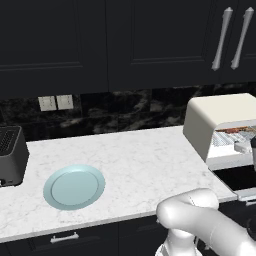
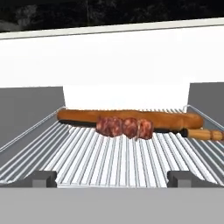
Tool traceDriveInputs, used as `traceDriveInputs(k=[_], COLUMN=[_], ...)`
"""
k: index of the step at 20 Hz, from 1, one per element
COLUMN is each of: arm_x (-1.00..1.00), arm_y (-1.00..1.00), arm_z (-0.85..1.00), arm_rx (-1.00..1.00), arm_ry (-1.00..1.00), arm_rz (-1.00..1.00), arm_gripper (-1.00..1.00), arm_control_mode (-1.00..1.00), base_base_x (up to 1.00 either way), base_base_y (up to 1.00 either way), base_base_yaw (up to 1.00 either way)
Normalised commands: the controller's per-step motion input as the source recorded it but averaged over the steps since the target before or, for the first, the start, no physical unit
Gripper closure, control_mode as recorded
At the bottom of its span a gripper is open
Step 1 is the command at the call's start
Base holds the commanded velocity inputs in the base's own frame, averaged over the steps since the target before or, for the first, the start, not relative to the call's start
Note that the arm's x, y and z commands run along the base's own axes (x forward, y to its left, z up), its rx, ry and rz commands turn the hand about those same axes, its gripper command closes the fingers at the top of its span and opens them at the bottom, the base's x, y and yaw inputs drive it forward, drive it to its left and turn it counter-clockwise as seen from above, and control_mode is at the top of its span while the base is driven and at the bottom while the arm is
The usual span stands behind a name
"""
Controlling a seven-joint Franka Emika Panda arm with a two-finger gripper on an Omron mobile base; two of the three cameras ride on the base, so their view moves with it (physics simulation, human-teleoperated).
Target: Pick up the kebab skewer and baguette bread, and place them inside the toaster oven. Close the toaster oven door and start by setting the timer.
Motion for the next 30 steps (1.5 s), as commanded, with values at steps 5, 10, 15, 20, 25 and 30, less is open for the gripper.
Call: traceDriveInputs(k=[5,10,15,20,25,30], arm_x=[-0.70,-0.91,-0.77,-0.64,-0.59,-0.28], arm_y=[0.00,-0.19,-0.32,-0.39,-0.16,0.04], arm_z=[0.08,-0.13,-0.27,-0.37,-0.63,-0.81], arm_rx=[0.00,0.00,0.00,-0.01,-0.01,0.00], arm_ry=[0.00,0.00,0.00,0.06,0.08,0.00], arm_rz=[0.00,0.00,0.00,0.00,0.02,0.01], arm_gripper=[-1.00,-1.00,-1.00,-1.00,-1.00,-1.00], arm_control_mode=[-1.00,-1.00,-1.00,-1.00,-1.00,-1.00], base_base_x=[0.00,0.00,0.00,0.00,0.00,0.00], base_base_y=[0.00,0.00,0.00,0.00,0.00,0.00], base_base_yaw=[0.00,0.00,0.00,0.00,0.00,0.00])
